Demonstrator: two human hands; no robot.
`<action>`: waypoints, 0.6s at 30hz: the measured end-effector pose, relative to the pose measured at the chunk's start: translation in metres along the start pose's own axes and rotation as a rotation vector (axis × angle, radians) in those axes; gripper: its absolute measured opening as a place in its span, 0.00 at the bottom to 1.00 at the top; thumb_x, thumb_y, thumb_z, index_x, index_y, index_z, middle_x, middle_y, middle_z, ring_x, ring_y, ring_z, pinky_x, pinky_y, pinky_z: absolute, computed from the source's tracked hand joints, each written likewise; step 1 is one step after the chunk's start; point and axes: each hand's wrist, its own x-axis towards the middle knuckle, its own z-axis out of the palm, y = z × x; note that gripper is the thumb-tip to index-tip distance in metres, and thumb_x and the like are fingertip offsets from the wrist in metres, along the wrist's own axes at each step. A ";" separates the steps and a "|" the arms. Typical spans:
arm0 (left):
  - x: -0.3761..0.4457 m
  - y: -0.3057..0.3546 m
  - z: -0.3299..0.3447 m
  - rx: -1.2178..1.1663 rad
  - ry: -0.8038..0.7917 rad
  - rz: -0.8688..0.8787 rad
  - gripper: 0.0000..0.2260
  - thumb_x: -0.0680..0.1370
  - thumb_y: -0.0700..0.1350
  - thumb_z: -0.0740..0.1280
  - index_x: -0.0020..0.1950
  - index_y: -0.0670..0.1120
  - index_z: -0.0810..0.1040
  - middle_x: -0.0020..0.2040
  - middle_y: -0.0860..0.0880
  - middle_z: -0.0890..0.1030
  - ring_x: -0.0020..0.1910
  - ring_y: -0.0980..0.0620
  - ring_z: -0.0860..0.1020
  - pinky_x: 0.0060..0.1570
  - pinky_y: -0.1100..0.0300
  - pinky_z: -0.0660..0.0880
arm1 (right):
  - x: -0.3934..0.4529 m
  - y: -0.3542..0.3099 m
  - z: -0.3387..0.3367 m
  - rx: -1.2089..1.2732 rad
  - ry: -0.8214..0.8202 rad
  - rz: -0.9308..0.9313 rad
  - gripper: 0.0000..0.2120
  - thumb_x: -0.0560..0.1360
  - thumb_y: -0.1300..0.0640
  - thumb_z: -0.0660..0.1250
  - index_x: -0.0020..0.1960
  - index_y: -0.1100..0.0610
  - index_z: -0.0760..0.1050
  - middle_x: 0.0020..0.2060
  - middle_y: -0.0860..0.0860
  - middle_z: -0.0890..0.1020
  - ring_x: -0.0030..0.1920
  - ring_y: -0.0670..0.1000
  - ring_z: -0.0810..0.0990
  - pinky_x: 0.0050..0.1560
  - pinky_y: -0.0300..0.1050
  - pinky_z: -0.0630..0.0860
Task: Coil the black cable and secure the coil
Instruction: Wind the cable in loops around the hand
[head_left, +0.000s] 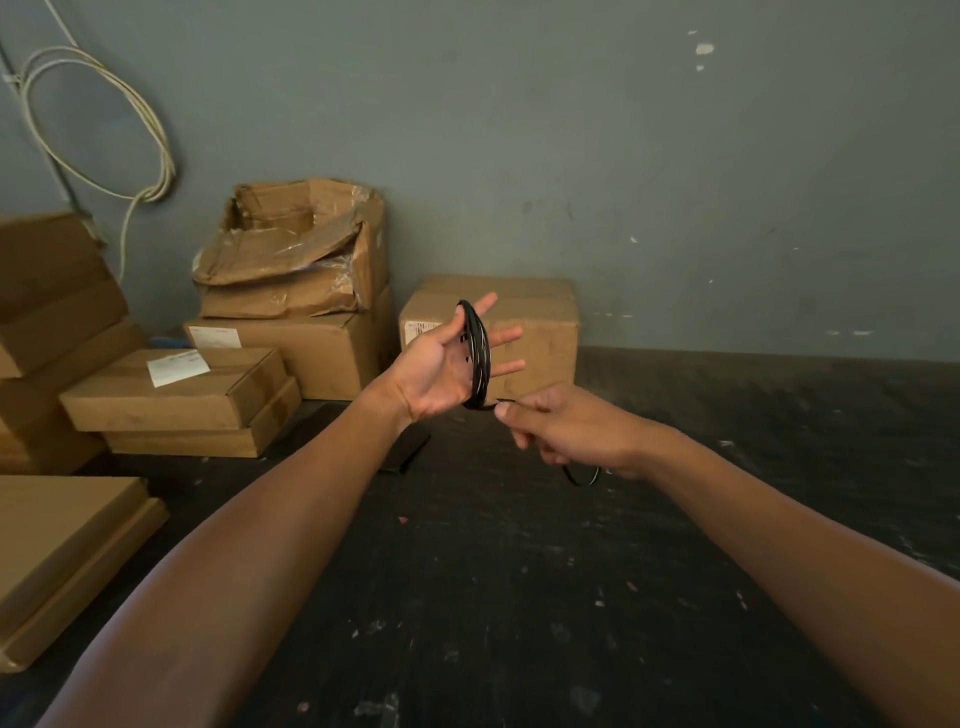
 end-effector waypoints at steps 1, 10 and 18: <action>0.000 -0.002 0.000 0.038 0.000 -0.009 0.20 0.83 0.59 0.49 0.72 0.62 0.69 0.69 0.45 0.77 0.66 0.36 0.76 0.71 0.29 0.54 | -0.001 -0.004 -0.005 -0.037 0.001 -0.013 0.18 0.80 0.44 0.60 0.37 0.52 0.77 0.23 0.44 0.70 0.24 0.43 0.68 0.33 0.40 0.69; -0.006 -0.007 -0.003 0.389 0.080 -0.063 0.17 0.84 0.58 0.51 0.66 0.66 0.75 0.64 0.51 0.82 0.64 0.42 0.78 0.69 0.36 0.62 | -0.009 -0.027 -0.048 -0.411 -0.169 0.098 0.09 0.80 0.53 0.64 0.50 0.54 0.82 0.25 0.46 0.76 0.28 0.44 0.77 0.44 0.45 0.74; -0.014 -0.024 0.003 0.545 -0.095 -0.284 0.18 0.84 0.57 0.52 0.70 0.61 0.74 0.66 0.50 0.80 0.68 0.41 0.75 0.72 0.32 0.57 | 0.007 -0.034 -0.071 -0.775 0.226 -0.020 0.11 0.78 0.52 0.66 0.37 0.51 0.78 0.29 0.50 0.77 0.32 0.50 0.74 0.31 0.42 0.65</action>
